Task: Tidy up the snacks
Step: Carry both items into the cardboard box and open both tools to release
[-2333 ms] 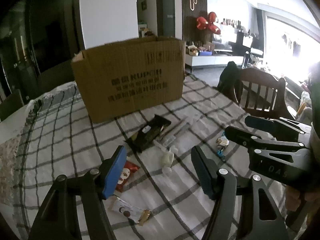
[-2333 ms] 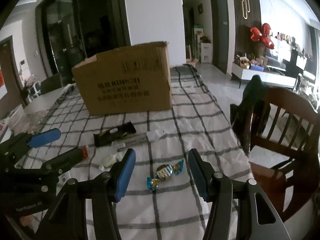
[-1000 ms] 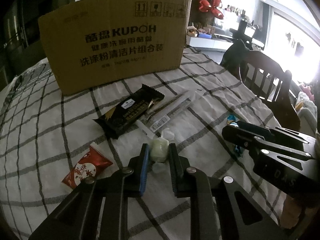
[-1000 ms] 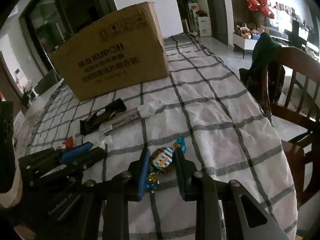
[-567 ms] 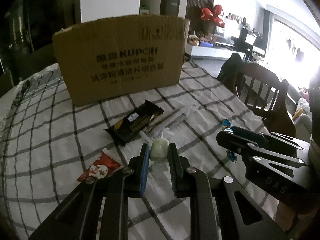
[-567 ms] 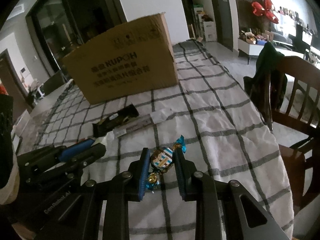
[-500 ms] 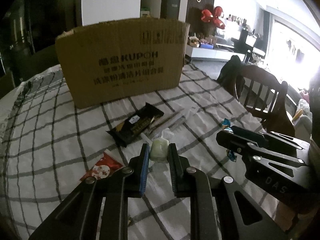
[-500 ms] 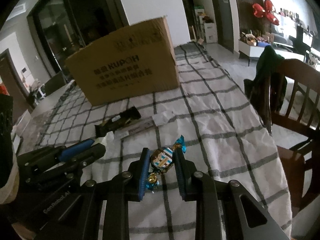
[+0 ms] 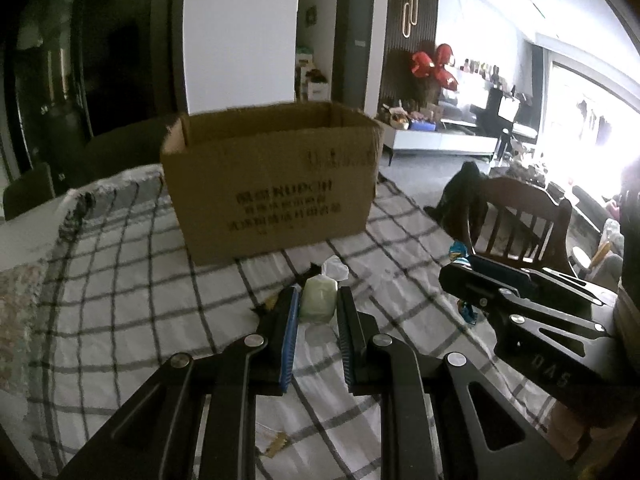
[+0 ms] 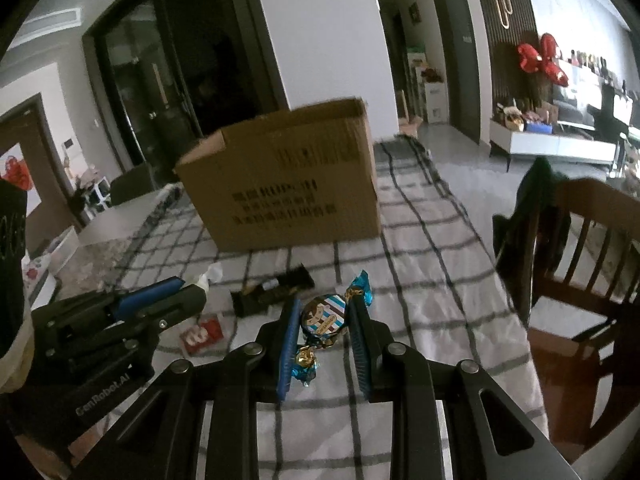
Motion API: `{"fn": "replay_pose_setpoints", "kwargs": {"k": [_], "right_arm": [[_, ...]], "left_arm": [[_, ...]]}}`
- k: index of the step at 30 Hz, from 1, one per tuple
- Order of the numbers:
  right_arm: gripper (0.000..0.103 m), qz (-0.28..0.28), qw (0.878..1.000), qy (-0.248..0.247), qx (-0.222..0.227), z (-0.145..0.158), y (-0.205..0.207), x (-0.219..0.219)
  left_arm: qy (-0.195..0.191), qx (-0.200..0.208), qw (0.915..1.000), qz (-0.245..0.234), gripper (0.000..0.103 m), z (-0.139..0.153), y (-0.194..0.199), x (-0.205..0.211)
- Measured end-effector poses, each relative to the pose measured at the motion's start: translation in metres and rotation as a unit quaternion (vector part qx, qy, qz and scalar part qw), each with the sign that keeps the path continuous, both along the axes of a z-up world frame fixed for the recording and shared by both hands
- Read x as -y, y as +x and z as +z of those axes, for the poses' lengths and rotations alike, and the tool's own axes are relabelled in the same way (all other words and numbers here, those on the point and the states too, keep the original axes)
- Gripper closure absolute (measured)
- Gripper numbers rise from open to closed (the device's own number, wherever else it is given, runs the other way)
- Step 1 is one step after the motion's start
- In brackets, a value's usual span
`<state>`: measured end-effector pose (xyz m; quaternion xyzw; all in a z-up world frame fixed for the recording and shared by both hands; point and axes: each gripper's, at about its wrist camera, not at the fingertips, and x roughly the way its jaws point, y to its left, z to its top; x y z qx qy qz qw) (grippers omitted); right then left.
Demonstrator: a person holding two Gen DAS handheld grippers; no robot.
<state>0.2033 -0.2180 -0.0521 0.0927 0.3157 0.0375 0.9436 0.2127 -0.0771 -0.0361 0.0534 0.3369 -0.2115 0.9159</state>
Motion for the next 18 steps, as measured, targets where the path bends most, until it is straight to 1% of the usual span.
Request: {"fn": "replay_pose_setpoints", "kwargs": {"k": [9, 18], "right_arm": [[0.077, 0.009, 0.999, 0.000, 0.039, 0.032, 0.009, 0.000], [0.077, 0.016, 0.997, -0.009, 0.078, 0.060, 0.036, -0.002]], "left_arm": [[-0.007, 0.043, 0.9990, 0.011, 0.083, 0.034, 0.003, -0.007], [-0.014, 0.081, 0.9965, 0.014, 0.083, 0.064, 0.031, -0.009]]}}
